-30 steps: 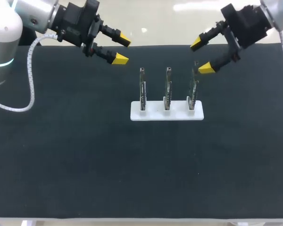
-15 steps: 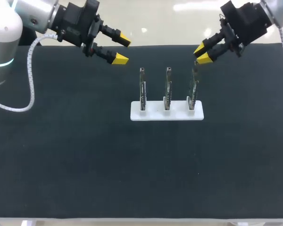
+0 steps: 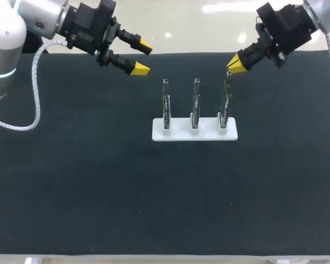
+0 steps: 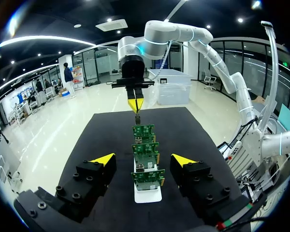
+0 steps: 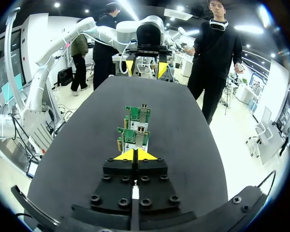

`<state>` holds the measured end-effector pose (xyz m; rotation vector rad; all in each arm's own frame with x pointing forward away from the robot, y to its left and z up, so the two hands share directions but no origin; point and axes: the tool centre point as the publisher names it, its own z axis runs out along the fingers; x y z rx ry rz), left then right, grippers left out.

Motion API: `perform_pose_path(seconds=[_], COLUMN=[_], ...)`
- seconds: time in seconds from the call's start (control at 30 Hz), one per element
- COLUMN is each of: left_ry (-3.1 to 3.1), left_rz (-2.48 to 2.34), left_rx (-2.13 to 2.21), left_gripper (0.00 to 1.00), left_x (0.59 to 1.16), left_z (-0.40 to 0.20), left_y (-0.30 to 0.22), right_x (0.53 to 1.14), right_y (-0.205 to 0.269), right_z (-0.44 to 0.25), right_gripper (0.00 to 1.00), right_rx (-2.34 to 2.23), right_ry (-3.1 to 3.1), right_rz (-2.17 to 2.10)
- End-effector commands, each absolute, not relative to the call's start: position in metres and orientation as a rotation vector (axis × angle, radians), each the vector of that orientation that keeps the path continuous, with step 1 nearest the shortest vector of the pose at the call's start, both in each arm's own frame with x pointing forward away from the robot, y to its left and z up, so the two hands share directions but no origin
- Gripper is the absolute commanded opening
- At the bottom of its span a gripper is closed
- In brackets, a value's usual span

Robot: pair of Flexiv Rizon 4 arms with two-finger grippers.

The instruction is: Pick up the optical module with the left hand, and insert it into the network port with the right hand.

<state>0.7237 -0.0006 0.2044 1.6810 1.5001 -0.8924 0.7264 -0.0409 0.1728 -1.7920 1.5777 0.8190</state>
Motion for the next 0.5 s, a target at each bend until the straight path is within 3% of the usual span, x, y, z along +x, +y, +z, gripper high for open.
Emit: perform_pose_path(seconds=[0.03,0.5], left_ry=[1.503,1.503], left_rz=[-0.892,-0.892], left_rx=[1.684,1.684], left_gripper=[1.0,1.0], left_x=[0.724,0.724], left_z=[0.205,0.205], left_y=[-0.001,-0.001], right_x=[0.72,0.715], right_y=[-0.04,-0.038], right_z=[0.174,0.163], right_gripper=[0.0,0.0], right_rx=[-1.788,-1.776], right_ry=[1.584,1.566], right_rz=[0.809,0.81])
